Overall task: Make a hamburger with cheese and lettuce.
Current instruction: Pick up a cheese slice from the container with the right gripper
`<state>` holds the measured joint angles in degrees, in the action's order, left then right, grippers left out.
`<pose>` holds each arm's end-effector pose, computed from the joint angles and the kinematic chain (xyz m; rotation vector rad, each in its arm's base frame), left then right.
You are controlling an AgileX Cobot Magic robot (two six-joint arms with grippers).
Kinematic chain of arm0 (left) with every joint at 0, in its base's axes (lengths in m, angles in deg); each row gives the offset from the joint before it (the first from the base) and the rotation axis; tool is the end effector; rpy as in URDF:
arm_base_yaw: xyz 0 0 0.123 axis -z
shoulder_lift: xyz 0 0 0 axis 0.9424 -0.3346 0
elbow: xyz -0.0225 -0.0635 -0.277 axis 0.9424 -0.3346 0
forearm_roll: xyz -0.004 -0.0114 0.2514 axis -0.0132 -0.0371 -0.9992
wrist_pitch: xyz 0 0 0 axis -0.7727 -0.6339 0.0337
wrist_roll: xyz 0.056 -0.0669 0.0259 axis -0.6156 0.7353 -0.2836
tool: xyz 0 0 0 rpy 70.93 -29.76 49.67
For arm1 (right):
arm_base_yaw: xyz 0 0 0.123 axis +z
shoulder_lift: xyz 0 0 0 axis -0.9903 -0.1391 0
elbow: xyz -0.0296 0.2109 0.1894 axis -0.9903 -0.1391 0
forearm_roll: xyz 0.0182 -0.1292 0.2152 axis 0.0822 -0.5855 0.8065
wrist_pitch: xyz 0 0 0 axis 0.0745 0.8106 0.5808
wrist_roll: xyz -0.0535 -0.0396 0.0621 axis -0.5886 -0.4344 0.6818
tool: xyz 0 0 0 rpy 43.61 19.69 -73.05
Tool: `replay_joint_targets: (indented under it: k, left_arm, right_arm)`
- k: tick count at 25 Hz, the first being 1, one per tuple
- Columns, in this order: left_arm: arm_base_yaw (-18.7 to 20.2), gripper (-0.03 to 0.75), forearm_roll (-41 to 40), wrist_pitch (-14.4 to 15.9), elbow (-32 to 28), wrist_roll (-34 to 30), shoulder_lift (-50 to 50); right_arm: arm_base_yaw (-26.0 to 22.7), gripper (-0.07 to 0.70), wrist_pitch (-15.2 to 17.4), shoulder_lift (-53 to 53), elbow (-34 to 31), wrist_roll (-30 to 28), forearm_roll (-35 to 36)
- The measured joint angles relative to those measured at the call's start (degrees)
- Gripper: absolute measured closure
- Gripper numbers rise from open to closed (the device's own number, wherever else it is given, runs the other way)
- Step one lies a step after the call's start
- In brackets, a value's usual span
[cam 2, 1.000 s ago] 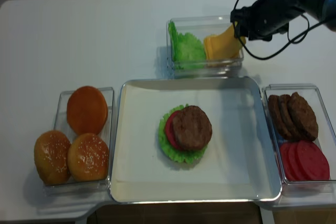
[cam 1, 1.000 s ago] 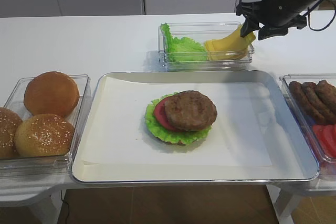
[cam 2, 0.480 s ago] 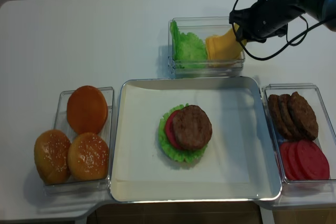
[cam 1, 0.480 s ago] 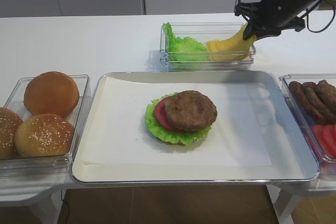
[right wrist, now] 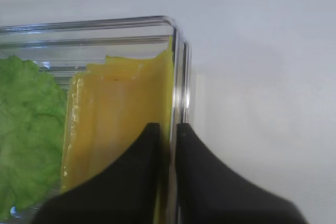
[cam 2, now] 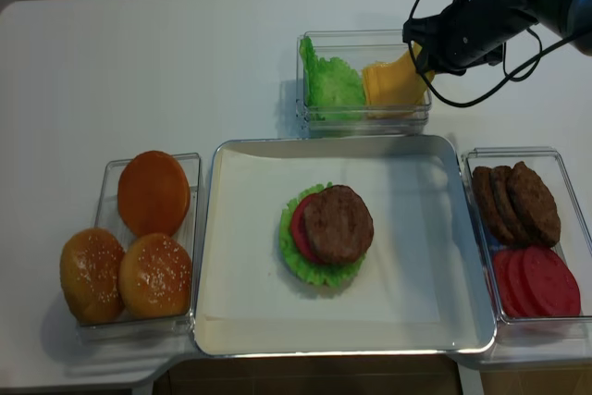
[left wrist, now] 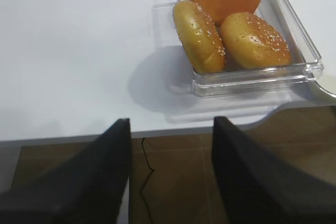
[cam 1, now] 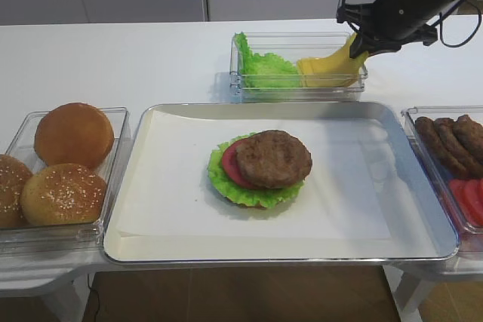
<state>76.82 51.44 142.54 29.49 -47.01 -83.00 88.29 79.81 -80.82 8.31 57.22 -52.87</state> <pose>-0.0116 0.0123 0.2654 -0.0813 2.1483 -0.0048 0.4425 0.0744 0.2324 0.0437 2.5399 0.4945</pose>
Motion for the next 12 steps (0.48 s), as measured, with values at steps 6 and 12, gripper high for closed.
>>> replay_joint_targets:
  k: [6, 12]
  left_arm:
    - [0.0, 0.346, 0.0, 0.0, 0.0, 0.0, 0.0]
    - [0.0, 0.346, 0.0, 0.0, 0.0, 0.0, 0.0]
  right_arm:
    - [0.0, 0.417, 0.59, 0.0, 0.48, 0.0, 0.0]
    - [0.0, 0.435, 1.13, 0.0, 0.48, 0.0, 0.0]
